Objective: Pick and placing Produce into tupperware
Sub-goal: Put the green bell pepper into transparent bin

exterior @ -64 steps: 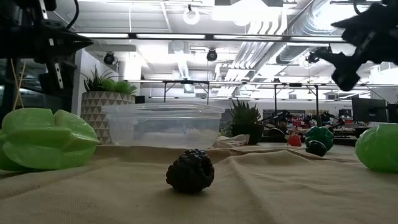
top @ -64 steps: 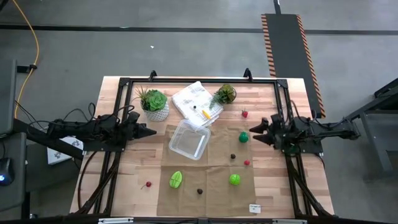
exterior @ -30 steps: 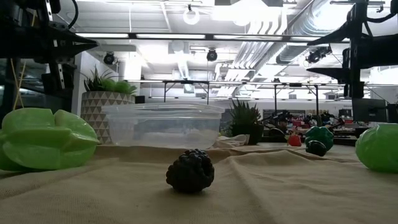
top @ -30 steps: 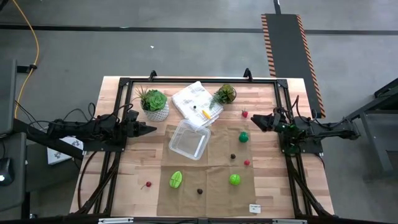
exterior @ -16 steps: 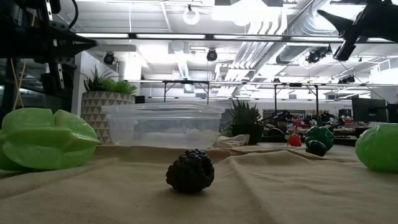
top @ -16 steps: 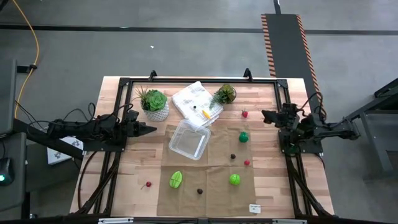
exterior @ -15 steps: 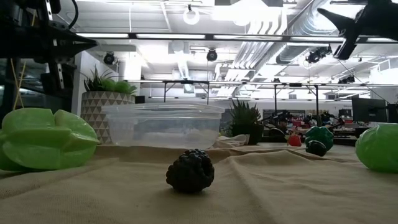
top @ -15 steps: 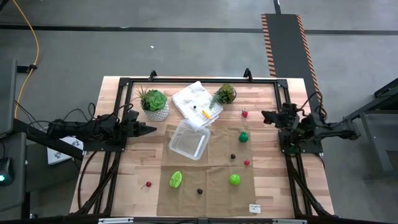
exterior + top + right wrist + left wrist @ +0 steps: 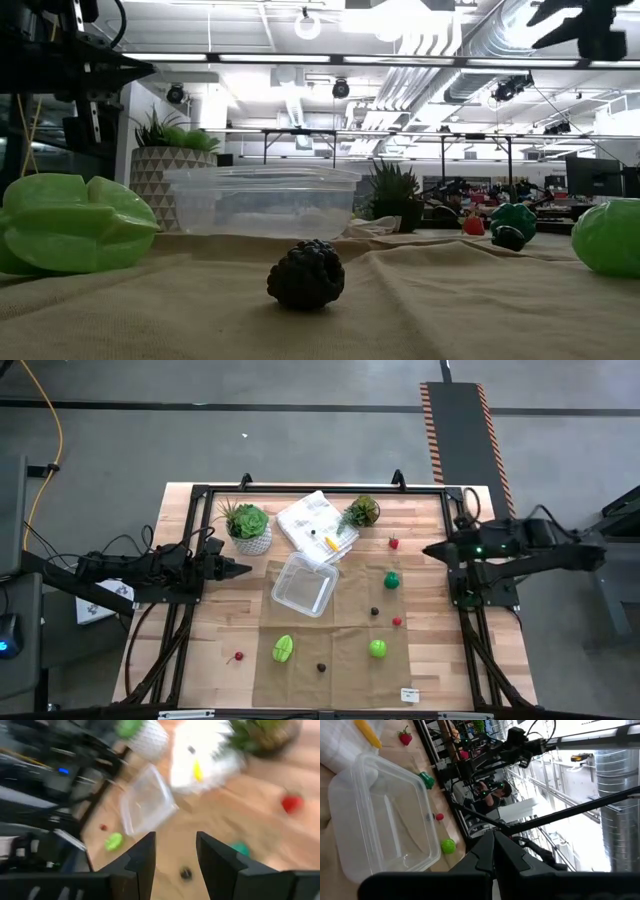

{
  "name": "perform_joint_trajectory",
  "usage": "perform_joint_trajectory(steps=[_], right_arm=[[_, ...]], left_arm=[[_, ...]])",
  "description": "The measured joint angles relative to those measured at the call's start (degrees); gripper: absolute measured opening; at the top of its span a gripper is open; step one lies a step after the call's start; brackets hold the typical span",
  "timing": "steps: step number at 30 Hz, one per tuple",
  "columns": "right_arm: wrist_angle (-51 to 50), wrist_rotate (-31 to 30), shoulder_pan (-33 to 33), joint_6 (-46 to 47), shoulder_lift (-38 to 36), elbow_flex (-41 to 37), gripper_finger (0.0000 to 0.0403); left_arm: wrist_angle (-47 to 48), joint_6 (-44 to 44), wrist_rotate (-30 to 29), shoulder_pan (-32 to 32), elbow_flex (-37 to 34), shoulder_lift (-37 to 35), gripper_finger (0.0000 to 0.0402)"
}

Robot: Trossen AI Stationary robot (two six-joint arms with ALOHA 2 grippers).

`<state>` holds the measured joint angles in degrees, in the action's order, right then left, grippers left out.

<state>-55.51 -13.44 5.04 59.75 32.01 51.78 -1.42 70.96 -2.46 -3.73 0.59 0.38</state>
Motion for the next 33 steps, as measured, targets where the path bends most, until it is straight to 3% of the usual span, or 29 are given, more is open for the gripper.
perform_joint_trajectory(steps=[7,11,15,18,21,25,33], right_arm=[[-15.1,-1.3,-0.2,4.2,20.2,17.2,0.013],[-16.5,1.1,-0.3,5.1,29.5,21.9,0.013],[-18.7,2.7,-1.8,12.0,36.9,23.5,0.013],[-19.8,1.6,-1.5,16.4,41.4,21.2,0.013],[-19.2,4.3,-0.9,19.3,45.0,18.4,0.0134],[-18.0,5.1,0.8,23.0,47.6,16.4,0.0167],[-16.3,5.0,1.0,30.4,48.3,14.3,0.0292]], left_arm=[[0.2,-1.3,-0.1,0.0,0.0,0.0,0.0001],[0.2,-1.5,0.1,0.0,0.0,0.0,0.0001],[0.4,-1.6,1.7,0.0,0.0,0.0,0.0001],[0.6,-1.6,3.2,0.0,0.0,0.0,0.0001],[0.8,-1.7,4.0,0.0,0.0,0.0,0.0001],[0.8,-1.7,4.5,0.0,0.0,0.0,0.0001],[0.6,-1.7,5.1,0.0,0.0,0.0,0.0001]])
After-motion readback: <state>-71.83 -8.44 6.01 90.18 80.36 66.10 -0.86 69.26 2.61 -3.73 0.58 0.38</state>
